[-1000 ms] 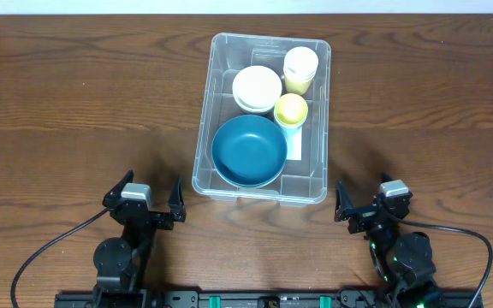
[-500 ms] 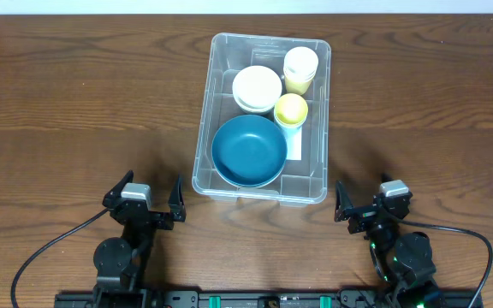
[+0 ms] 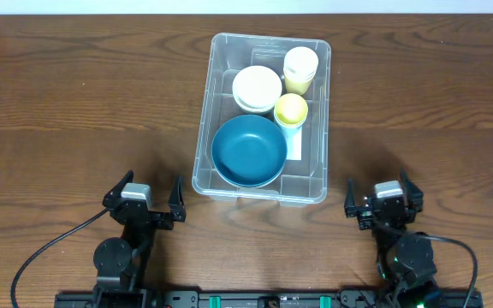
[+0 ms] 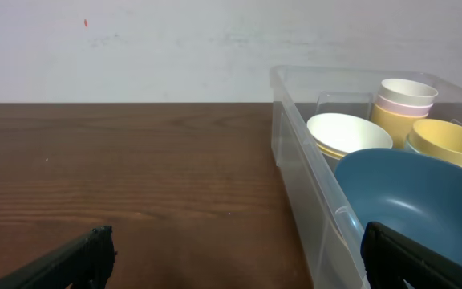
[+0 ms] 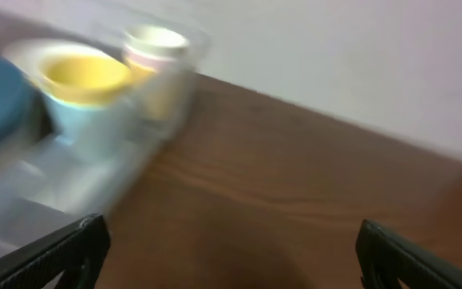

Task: Pack container

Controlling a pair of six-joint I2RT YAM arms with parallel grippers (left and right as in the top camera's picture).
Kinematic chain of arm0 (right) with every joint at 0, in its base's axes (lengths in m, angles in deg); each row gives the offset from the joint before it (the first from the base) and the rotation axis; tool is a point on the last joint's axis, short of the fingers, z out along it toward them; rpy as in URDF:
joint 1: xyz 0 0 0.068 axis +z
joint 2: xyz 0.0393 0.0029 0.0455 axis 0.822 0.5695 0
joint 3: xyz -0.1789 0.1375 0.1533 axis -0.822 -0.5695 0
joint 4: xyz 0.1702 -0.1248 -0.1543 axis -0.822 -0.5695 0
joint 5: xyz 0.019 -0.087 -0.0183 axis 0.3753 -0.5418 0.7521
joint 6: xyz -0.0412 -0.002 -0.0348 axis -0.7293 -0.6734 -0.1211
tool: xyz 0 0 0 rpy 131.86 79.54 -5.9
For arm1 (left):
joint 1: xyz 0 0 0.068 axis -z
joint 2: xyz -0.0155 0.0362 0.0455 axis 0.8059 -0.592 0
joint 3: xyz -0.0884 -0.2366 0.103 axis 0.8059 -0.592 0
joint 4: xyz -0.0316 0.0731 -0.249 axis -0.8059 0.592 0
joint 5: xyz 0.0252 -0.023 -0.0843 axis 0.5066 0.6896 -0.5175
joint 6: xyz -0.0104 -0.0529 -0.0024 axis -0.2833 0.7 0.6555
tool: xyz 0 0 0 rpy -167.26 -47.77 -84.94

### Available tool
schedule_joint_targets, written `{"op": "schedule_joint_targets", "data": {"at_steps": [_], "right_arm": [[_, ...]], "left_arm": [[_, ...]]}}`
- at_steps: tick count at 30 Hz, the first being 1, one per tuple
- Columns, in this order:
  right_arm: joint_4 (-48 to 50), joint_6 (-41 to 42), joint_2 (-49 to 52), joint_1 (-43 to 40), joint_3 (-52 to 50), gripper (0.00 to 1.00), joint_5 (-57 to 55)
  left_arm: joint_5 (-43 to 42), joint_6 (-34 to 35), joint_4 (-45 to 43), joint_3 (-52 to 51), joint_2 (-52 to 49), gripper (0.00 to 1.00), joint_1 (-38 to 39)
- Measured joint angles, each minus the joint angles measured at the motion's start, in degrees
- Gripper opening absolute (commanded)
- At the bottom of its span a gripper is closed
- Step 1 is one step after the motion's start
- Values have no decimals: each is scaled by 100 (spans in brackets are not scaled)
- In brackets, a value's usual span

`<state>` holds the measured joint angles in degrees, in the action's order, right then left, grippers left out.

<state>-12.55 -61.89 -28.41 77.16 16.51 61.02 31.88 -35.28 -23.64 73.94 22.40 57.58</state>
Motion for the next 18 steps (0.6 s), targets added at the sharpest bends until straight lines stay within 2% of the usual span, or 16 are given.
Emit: {"op": "schedule_joint_targets", "data": {"at_steps": [2, 6, 18], "right_arm": [[7, -525, 0, 0, 0, 99, -404], [17, -1056, 0, 0, 0, 99, -861], [20, -1423, 0, 0, 0, 99, -1182]], "left_arm": [[0, 0, 0, 0, 0, 98, 0], [0, 0, 0, 0, 0, 98, 0], [0, 0, 0, 0, 0, 98, 0]]}}
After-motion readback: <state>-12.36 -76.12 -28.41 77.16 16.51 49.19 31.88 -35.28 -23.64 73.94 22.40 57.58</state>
